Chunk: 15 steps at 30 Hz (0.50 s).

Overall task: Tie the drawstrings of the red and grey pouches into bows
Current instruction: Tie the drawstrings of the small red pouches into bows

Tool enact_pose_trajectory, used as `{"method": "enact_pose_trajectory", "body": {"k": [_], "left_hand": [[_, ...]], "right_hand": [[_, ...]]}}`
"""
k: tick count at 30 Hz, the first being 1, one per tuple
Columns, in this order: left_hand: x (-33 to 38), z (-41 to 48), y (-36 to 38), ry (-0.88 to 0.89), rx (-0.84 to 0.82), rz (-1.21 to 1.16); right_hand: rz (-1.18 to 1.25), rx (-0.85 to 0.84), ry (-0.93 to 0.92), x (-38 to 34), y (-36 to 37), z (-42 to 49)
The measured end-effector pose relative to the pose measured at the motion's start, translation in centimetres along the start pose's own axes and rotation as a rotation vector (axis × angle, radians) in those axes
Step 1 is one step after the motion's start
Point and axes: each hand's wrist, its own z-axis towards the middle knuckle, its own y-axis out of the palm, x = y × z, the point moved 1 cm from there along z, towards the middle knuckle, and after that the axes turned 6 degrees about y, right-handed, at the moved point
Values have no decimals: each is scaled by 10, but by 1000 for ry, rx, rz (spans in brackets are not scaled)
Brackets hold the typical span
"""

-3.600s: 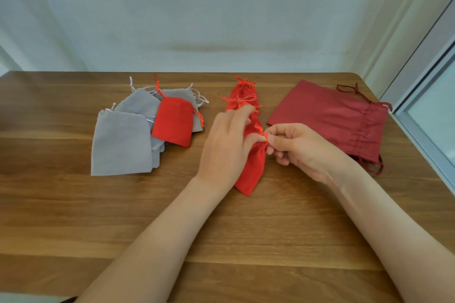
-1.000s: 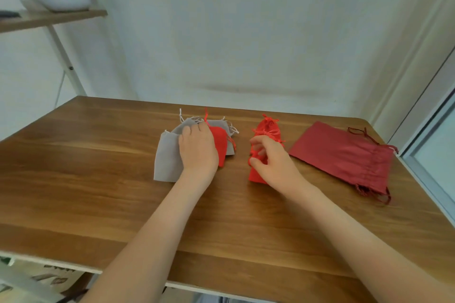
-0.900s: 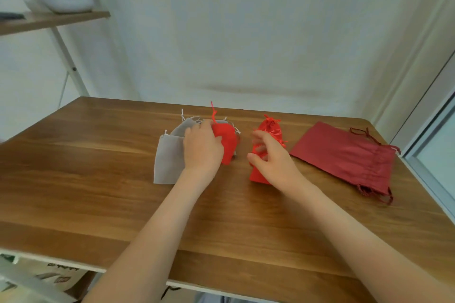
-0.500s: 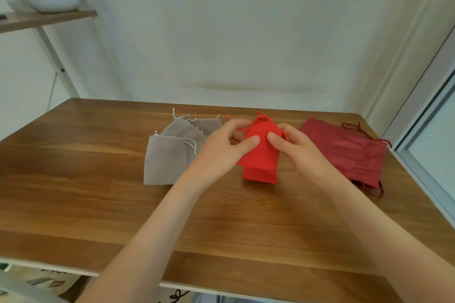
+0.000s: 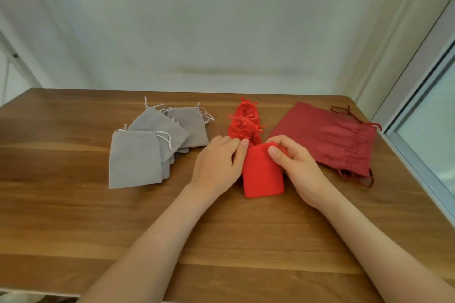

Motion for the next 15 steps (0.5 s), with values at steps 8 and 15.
{"method": "enact_pose_trajectory", "body": {"k": [8,15], "left_hand": [[-1,1,-1,-290,-91,-466],[-4,0,-4,-418,-89,-617]], "right_hand": [[-162,113,-79,-2,-2,3],[-185,193,-60,0,-5,3]]}}
